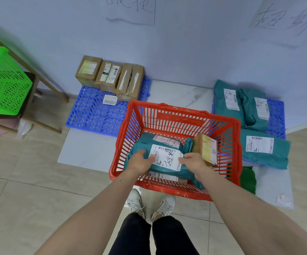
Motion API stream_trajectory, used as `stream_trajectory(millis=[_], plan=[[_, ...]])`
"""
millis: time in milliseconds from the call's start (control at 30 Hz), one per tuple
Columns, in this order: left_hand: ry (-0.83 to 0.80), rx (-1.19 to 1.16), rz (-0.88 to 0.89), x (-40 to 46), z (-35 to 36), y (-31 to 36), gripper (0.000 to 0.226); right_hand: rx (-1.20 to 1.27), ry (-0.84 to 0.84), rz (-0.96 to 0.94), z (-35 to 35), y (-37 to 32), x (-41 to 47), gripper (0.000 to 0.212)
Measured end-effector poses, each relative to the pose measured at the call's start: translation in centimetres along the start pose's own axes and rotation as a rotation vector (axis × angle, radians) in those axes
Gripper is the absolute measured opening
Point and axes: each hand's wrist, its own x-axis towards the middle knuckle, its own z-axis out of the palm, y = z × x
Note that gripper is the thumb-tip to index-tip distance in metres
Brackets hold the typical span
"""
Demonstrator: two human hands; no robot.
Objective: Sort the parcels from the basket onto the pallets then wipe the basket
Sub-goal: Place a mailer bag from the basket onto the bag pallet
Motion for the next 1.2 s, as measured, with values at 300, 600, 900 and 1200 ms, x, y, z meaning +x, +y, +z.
stream_trajectory(millis=[300, 600, 900, 1200], plan=[[0.115, 0.02, 0.013, -0.6, -0.7, 1.3, 0.045, 0.238, -0.182, -0.016, -3.2, -2.2, -2.4, 0.007], [0.079, -0.454, -0.023, -2.8, -1.6, 4.9, 0.094, 0.665, -0.206, -0.06, -5.0, -4.7, -5.1, 0.012], [-0.096, -0.83, 0.047, -2.7, -2.9, 7.9, 0.072, 0.795, -0.284, -0.115, -3.9, -6.4, -6.4, 0.027], [-0.069, -0.925, 0.149, -2.0, -4.3, 8.1, 0.052, 0.656, -0.229, -0.1, -3.8, -6.6, -6.9, 0.031]])
